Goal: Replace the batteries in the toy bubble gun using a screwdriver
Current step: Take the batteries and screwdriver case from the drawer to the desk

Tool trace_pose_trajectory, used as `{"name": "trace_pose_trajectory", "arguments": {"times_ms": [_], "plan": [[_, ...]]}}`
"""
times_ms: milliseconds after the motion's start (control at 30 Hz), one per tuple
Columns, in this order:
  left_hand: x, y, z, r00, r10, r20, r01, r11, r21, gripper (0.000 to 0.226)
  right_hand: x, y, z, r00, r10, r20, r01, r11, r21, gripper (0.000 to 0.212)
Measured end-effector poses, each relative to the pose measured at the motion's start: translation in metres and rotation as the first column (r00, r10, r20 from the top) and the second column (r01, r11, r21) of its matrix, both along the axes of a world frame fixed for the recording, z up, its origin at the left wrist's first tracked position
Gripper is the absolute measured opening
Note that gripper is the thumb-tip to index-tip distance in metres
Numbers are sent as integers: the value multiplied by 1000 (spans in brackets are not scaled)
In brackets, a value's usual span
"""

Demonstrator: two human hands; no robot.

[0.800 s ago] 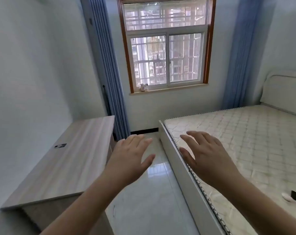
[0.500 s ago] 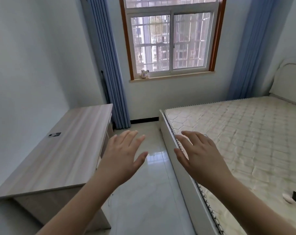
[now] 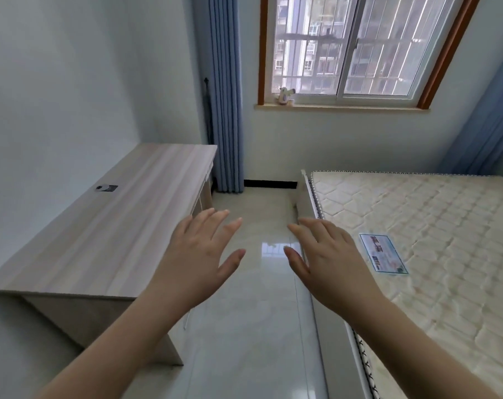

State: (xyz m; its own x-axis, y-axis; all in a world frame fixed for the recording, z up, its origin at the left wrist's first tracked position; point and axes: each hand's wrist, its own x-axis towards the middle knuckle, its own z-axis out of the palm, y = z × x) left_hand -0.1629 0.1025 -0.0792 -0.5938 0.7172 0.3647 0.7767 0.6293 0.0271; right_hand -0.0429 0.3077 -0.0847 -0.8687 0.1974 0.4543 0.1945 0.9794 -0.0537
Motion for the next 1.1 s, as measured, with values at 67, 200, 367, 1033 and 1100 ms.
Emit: {"name": "trace_pose_trajectory", "arguments": {"times_ms": [67,200,367,1033,1100], "plan": [[-30,7,-7,1000,25,12,-25,1000,13,57,-38,6,-3,1000,25,14,-25,1000,4,46],[-91,11,-18,996,83,19,-84,996,34,54,-112,13,-4,997,79,22,-79,997,21,45],[-165,20,-25,993,122,0,-122,991,61,52,-197,24,1,992,127,-4,-127,992,23,43],[-340,97,-98,750,662,8,-658,747,-95,55,-490,117,-53,762,644,68,-644,764,-29,46],[-342,109,-101,684,729,23,-723,681,-117,56,-513,124,-57,698,710,94,-709,703,-52,47]]}}
